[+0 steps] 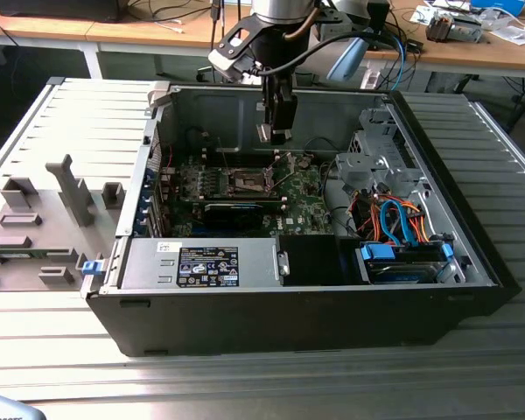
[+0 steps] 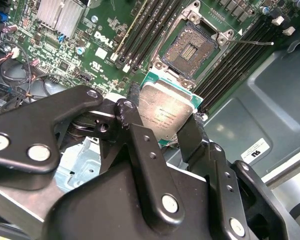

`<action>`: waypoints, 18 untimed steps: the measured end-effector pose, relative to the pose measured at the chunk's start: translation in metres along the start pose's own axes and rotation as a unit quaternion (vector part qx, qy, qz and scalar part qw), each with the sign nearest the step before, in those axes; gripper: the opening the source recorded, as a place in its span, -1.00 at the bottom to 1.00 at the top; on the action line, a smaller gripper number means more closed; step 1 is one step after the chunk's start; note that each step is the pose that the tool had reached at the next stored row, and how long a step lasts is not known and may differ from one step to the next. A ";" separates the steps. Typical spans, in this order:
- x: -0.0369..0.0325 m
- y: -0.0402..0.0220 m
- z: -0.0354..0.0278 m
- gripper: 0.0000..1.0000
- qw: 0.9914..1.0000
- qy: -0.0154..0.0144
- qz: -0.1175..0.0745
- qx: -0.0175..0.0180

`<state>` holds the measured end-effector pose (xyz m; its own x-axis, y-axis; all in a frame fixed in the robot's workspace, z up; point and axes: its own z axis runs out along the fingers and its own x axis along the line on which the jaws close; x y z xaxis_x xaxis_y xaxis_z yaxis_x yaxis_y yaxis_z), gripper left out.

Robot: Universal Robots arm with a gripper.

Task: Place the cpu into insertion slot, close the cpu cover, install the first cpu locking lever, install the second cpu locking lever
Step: 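Place the cpu into insertion slot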

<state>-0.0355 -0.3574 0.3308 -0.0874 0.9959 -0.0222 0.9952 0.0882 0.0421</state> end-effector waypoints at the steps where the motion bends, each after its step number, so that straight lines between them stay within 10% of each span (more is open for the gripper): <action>1: 0.0000 0.0000 0.0000 0.08 1.000 0.000 0.001 0.000; 18: 0.0000 0.0000 0.0000 0.08 1.000 0.000 0.010 0.000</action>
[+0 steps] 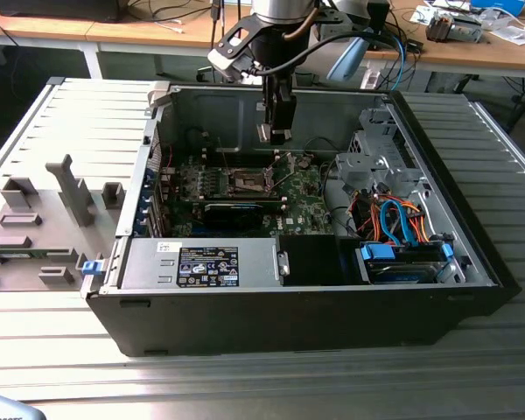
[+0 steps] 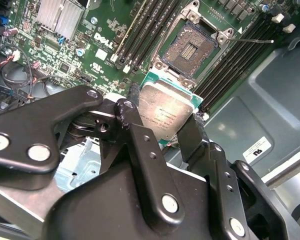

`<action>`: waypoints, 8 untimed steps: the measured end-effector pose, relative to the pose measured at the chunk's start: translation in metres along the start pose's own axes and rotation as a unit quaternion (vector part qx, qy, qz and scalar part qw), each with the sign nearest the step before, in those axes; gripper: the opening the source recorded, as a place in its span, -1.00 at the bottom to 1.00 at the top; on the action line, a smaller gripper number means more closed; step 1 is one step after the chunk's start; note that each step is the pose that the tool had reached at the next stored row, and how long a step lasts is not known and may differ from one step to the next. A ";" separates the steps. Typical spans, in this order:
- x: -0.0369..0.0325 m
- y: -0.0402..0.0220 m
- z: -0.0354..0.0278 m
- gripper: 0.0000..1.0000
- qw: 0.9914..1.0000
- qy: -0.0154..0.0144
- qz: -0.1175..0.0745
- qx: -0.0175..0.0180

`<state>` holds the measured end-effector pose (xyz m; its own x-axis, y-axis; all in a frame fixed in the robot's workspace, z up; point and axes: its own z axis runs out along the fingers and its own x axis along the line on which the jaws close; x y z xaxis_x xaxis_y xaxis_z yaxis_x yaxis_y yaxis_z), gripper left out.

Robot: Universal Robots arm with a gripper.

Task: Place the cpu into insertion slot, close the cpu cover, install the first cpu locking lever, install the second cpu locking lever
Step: 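Place the cpu into insertion slot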

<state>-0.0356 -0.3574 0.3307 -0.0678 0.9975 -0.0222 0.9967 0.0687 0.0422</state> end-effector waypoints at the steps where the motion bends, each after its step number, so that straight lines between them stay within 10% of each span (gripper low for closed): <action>1: 0.0000 0.0000 0.0000 0.08 1.000 0.000 0.000 0.000; 8: 0.0000 0.0000 0.0000 0.08 1.000 0.000 0.004 0.000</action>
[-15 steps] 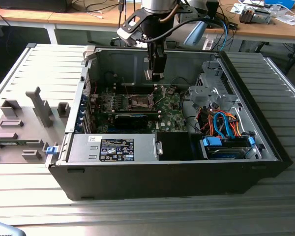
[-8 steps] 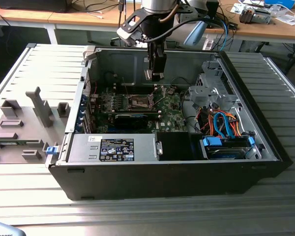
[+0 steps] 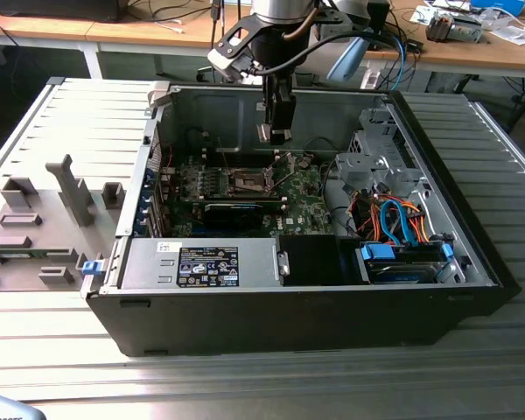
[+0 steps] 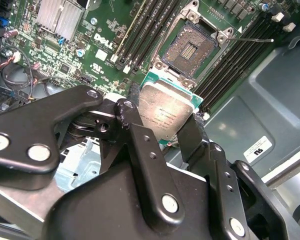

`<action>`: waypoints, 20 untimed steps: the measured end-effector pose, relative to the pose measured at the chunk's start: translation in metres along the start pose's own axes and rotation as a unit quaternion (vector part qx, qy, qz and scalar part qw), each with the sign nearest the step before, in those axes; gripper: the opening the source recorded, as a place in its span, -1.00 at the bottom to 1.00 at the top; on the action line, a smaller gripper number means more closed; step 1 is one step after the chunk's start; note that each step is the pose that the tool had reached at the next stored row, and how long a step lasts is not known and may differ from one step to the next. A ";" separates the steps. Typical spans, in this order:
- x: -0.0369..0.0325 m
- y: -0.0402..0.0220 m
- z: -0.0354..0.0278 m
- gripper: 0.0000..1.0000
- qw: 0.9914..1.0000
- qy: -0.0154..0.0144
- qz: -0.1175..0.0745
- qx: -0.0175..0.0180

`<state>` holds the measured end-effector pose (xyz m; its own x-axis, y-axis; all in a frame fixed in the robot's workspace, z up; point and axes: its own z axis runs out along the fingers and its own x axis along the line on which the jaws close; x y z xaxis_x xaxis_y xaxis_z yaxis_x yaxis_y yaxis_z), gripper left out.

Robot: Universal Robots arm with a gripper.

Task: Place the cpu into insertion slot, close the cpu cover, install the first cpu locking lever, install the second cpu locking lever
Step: 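Place the cpu into insertion slot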

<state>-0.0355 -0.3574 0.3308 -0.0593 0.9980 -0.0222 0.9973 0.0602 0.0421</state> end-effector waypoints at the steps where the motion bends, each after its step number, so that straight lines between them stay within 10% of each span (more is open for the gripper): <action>1: 0.0000 0.0000 0.0000 0.08 1.000 0.000 0.001 0.000; 20: 0.0000 0.0000 0.0000 0.08 1.000 0.000 0.009 0.000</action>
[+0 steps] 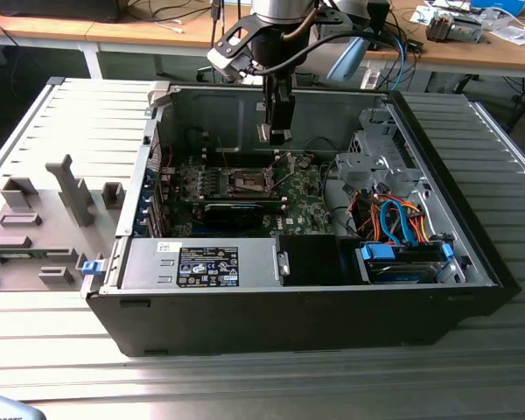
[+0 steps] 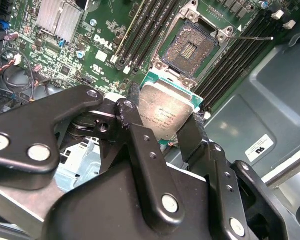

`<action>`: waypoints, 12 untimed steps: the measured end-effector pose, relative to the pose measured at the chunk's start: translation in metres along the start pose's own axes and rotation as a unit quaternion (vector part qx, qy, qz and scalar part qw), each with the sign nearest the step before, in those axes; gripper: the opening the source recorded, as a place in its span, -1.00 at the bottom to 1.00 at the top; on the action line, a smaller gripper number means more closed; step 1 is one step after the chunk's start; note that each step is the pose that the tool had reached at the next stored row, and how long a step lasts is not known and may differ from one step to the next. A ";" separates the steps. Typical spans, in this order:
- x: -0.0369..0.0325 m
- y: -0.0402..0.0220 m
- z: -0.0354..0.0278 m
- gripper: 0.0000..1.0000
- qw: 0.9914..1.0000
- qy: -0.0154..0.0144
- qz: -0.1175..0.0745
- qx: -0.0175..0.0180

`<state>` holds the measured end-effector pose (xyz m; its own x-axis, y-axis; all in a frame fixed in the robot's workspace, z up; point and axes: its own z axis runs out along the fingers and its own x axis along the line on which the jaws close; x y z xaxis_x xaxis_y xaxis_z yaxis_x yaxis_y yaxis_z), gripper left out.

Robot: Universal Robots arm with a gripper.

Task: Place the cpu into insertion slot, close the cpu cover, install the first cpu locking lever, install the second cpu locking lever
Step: 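Place the cpu into insertion slot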

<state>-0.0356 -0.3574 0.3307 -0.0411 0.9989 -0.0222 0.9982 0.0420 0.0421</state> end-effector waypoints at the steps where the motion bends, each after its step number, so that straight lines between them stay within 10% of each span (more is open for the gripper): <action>1: 0.0000 0.0000 0.0000 0.08 1.000 0.000 0.000 0.000; 12: 0.0000 0.0000 0.0000 0.08 1.000 0.000 0.005 0.000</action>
<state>-0.0356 -0.3574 0.3308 -0.0302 0.9993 -0.0222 0.9986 0.0311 0.0421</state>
